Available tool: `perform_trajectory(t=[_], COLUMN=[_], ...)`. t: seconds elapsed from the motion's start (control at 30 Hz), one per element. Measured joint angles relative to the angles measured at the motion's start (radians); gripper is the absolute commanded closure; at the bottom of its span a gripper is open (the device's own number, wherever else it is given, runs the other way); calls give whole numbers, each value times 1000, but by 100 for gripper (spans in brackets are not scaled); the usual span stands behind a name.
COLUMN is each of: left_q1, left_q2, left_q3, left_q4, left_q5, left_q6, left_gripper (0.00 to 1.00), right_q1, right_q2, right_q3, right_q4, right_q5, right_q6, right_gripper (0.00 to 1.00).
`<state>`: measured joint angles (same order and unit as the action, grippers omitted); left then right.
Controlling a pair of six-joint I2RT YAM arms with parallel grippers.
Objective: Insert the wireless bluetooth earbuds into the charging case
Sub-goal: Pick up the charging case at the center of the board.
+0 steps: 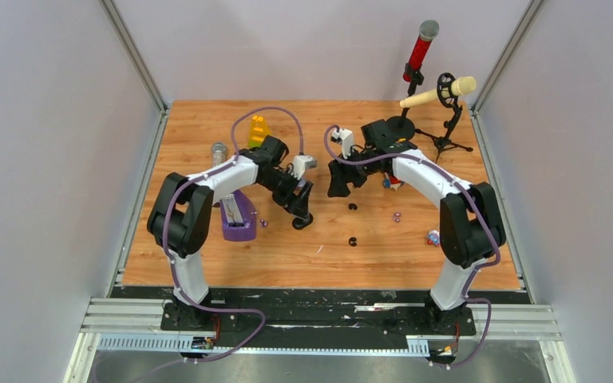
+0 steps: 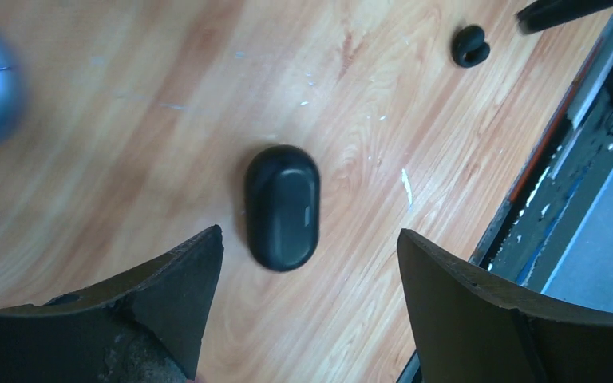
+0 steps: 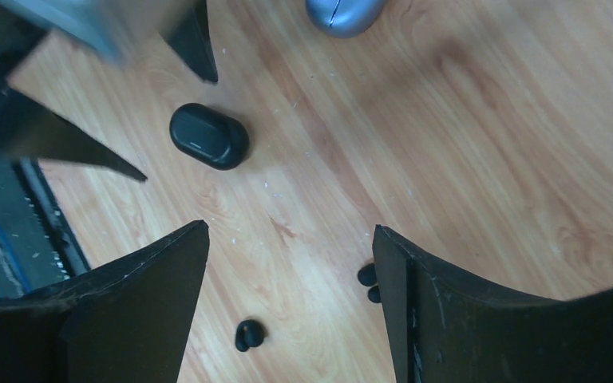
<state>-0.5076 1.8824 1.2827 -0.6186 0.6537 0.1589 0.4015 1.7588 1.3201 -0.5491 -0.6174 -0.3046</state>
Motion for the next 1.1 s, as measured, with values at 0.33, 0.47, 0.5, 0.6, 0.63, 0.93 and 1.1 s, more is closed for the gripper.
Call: perform_trajectory(t=[0.33,0.47,0.5,0.6,0.63,0.93,1.1], left_q1=[202,201,204,232,243,287,288], left_q2=[-141,-153,-154,-164,-171,-284,-312], left_q3=[-28,-34,-34,-35,-37,-48,-48], left_q4=[47,55,54,55,55,61,62], left_q5=[46,63,74,111,119,163,163], left_q6=[-14,-18,-19,-19,-19,-18,-18], left_gripper=[11,10,10,9,8,0,0], right_q1=[23,79,89,119,125,173,202], right_q2=[113,158,169,210,219,300,309], right_q3=[53,64,67,80,83,127,138], right_q4=[-54,-55,-56,-55,-54,-52,-38], right_q5=[-68,-64,-64,-65,-65,-57,-31], right_q6=[131,166,172,198,202,254,280], right_gripper=[18,12,10,6,6,13,13])
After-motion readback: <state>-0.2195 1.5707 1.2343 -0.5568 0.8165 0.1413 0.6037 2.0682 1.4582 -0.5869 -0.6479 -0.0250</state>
